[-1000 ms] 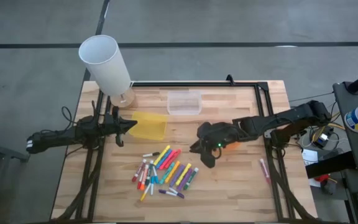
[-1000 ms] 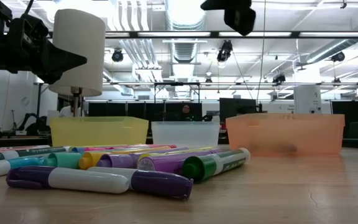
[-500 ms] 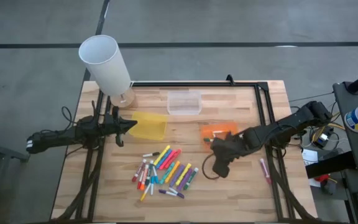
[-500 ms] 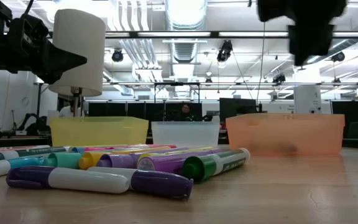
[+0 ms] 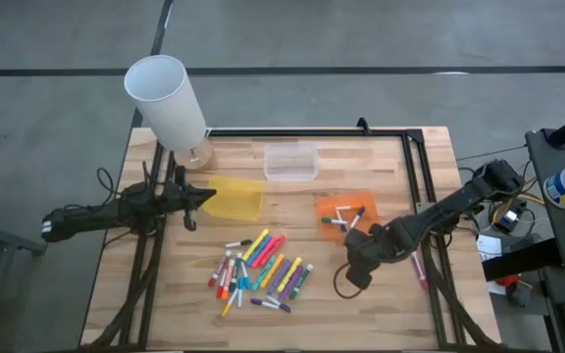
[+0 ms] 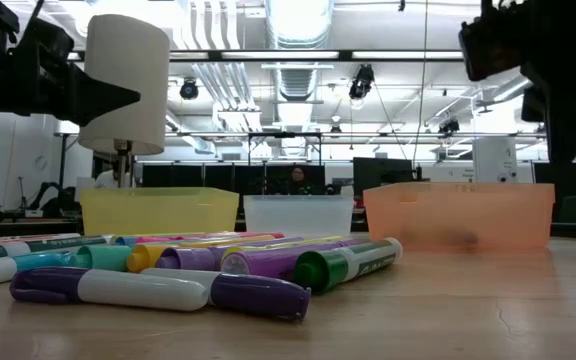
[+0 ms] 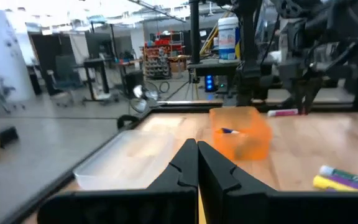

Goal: Pick & Place Markers
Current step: Put the small black highlighter pen into the orange bin

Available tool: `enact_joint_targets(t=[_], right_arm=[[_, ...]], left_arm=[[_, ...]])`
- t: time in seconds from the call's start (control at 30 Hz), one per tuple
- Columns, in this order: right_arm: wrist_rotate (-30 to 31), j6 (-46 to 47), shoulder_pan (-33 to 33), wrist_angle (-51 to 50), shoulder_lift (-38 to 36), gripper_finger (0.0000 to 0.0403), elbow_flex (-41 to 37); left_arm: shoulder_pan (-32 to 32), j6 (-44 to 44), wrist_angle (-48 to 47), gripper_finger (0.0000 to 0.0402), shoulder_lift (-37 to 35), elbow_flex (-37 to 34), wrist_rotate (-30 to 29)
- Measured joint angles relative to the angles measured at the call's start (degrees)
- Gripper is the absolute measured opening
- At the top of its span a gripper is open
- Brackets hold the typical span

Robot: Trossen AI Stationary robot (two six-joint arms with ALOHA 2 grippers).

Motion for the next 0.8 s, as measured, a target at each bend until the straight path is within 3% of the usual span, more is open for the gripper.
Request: enact_joint_targets(t=[0.23,0.4,0.57,0.8], right_arm=[[4.1,-0.9,2.1,1.2,0.0,0.0043,-0.6],[6.0,-2.9,2.0,1.8,0.0,0.0043,-0.6],[7.7,-4.6,2.0,2.3,0.0,0.0043,-0.6],[14.4,-4.8,2.2,2.6,0.0,0.0043,-0.6]], left_arm=[[0.0,-3.9,0.3,0.0000,0.0,0.0,0.0],[-0.2,-26.0,3.7,0.0000,0.0,0.0,6.7],[-0.1,-44.1,8.7,0.0000,0.0,0.0,6.9],[-0.1,-52.7,9.6,0.0000,0.4,0.0,11.0]])
